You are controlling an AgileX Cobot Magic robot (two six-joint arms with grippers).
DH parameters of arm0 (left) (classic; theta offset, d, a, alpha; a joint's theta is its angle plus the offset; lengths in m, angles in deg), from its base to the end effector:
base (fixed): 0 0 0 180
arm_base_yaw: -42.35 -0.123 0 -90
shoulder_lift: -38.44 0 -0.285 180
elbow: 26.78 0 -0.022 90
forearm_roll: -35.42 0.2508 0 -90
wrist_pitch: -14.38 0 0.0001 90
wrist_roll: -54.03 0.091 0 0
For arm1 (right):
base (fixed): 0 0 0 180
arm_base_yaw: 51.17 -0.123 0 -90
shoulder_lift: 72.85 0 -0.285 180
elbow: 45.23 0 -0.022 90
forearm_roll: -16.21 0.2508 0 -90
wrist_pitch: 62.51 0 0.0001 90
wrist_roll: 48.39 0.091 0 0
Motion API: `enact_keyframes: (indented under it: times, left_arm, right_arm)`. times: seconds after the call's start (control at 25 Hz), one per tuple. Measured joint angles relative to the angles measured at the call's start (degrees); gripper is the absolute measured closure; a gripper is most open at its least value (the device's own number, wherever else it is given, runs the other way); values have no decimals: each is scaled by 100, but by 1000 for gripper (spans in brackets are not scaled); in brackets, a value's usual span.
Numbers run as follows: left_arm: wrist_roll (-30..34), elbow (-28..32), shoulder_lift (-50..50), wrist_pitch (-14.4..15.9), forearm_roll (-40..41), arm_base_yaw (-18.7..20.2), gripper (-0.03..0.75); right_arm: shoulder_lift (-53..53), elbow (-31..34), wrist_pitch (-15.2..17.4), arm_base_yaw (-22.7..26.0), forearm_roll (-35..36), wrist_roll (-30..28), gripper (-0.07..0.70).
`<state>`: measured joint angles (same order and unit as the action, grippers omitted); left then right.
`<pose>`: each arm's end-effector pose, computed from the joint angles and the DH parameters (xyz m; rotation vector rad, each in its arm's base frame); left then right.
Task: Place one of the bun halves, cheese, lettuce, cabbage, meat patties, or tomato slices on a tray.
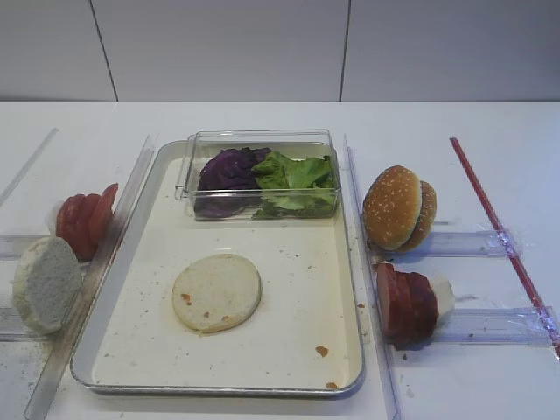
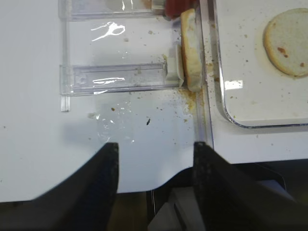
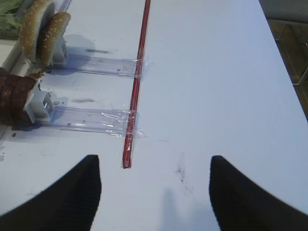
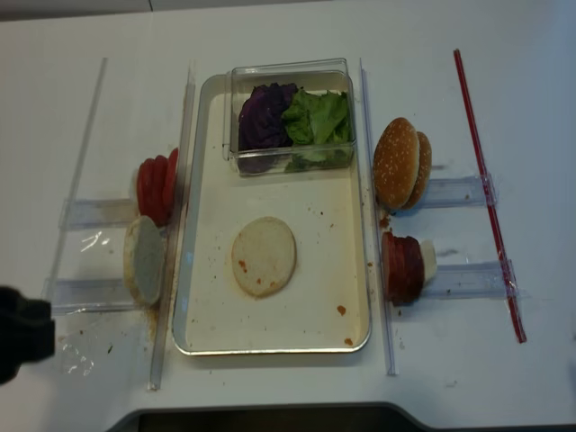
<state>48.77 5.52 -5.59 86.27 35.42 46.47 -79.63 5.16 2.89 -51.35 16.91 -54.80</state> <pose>0.0812 -0.0059 0.3243 -0.0257 2.5880 -0.0602 -0.0076 0.0010 0.2620 -0.1240 2.1360 -0.0489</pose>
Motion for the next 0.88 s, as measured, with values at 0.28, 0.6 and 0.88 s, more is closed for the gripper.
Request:
enact_keyframes:
  times: [0.28,0.6,0.88]
  left_arm:
    - [38,396,1220,36,0,0,377]
    - [243,608,2166,84,73,0,377]
    - [264,945,3040,109,73,-12,377]
  right_arm:
    - [0,0,0,0,-9,10,125]
    - [0,0,0,0,-9,10,125]
    - [0,0,0,0,-9,10,125]
